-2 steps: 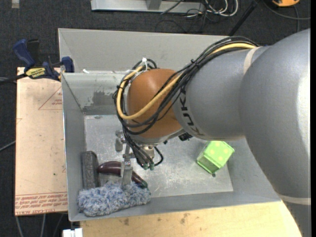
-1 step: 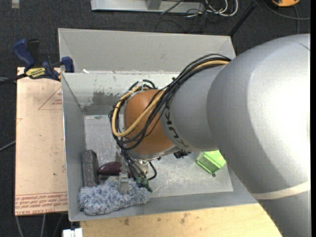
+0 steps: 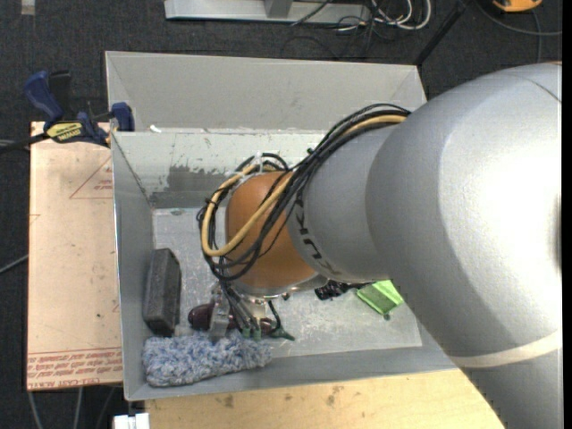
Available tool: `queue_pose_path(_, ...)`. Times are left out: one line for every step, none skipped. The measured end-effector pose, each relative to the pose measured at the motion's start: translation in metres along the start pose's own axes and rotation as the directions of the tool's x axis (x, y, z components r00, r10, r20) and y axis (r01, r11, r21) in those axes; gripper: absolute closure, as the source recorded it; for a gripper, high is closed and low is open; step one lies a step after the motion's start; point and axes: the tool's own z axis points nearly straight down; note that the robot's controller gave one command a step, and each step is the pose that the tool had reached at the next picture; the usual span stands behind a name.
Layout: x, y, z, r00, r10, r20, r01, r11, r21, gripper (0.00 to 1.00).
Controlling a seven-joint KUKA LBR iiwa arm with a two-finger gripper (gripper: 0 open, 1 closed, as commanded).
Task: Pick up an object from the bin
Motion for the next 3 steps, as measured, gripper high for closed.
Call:
queue_pose_path(0.000, 0.000, 0.000, 1.000, 0.001, 0.000, -0.001, 1.000, 0.000, 1.00)
queue_pose_path(0.001, -0.001, -0.003, 1.000, 0.001, -0.005, -0.001, 1.000, 0.003, 1.00)
queue_pose_path(0.003, -0.002, -0.024, 1.000, 0.001, -0.010, -0.001, 1.000, 0.006, 1.00)
